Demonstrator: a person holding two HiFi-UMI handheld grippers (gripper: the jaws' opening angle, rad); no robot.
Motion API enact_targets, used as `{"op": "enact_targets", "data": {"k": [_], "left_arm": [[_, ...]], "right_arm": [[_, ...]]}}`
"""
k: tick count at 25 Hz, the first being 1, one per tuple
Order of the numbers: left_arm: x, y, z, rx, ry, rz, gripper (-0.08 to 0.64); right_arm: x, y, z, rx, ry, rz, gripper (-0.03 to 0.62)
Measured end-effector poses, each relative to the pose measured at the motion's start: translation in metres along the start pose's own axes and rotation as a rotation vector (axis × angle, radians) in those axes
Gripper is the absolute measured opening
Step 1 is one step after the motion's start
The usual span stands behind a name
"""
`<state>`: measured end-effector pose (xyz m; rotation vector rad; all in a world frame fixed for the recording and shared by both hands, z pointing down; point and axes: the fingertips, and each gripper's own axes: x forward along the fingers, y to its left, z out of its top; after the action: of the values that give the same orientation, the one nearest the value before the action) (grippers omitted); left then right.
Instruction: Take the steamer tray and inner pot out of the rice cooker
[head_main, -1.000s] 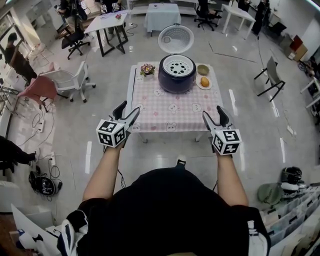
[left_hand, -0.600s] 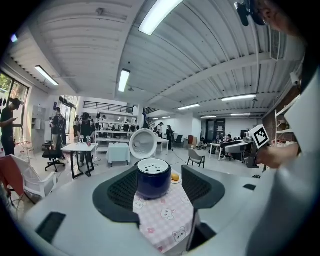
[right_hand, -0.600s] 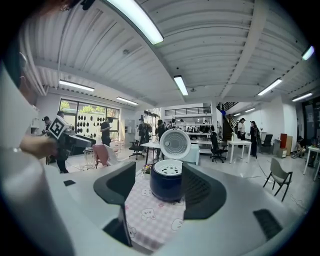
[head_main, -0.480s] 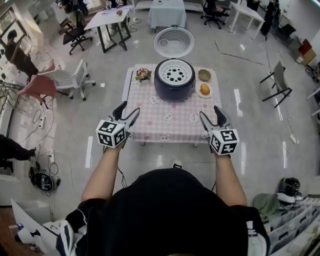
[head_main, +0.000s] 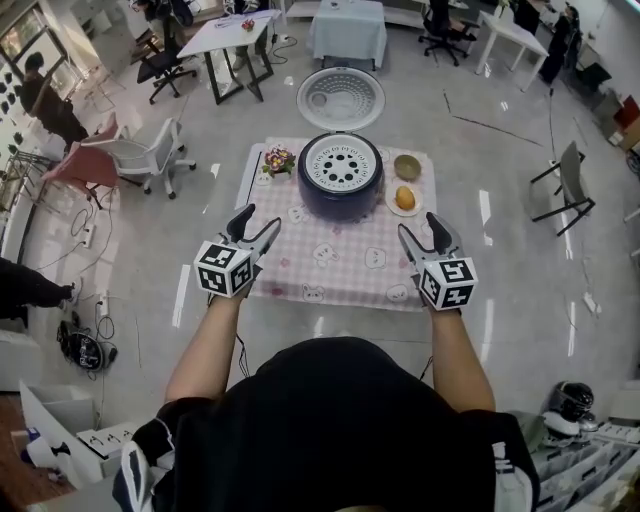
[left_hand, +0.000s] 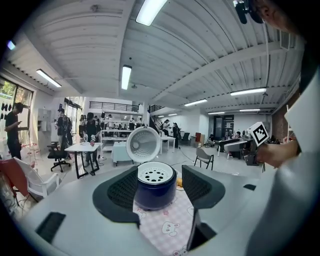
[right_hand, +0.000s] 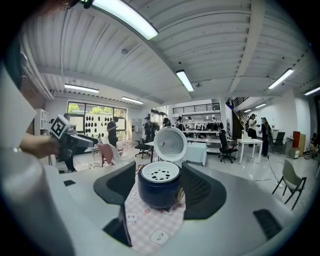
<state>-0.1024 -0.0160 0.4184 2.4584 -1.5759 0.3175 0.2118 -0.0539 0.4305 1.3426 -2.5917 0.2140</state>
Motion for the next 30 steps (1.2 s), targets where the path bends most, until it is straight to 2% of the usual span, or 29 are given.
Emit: {"op": "enact_targets", "data": {"k": [5, 13, 22, 30], "left_arm": [[0.021, -0.020, 0.000, 0.020, 0.024, -0.002, 0.284], [0.027, -0.018, -0.003, -0.001, 0.027, 0.024, 0.284], [0.034, 0.011, -0.003, -0.003, 0.032, 0.014, 0.285], [0.067, 0.041, 0.007, 0.009, 0.031, -0.051, 0.288]], "right_arm": [[0.012, -0.020, -0.002, 0.005, 0.004, 0.035, 0.298], [0.024, -0.028, -0.004, -0.003, 0.010, 0.072, 0.297], [0.051, -0.015, 0.004, -0.005, 0.011, 0.074, 0.296], [0.080, -0.010, 0.006, 0.007, 0.032, 0.032, 0.297]]}}
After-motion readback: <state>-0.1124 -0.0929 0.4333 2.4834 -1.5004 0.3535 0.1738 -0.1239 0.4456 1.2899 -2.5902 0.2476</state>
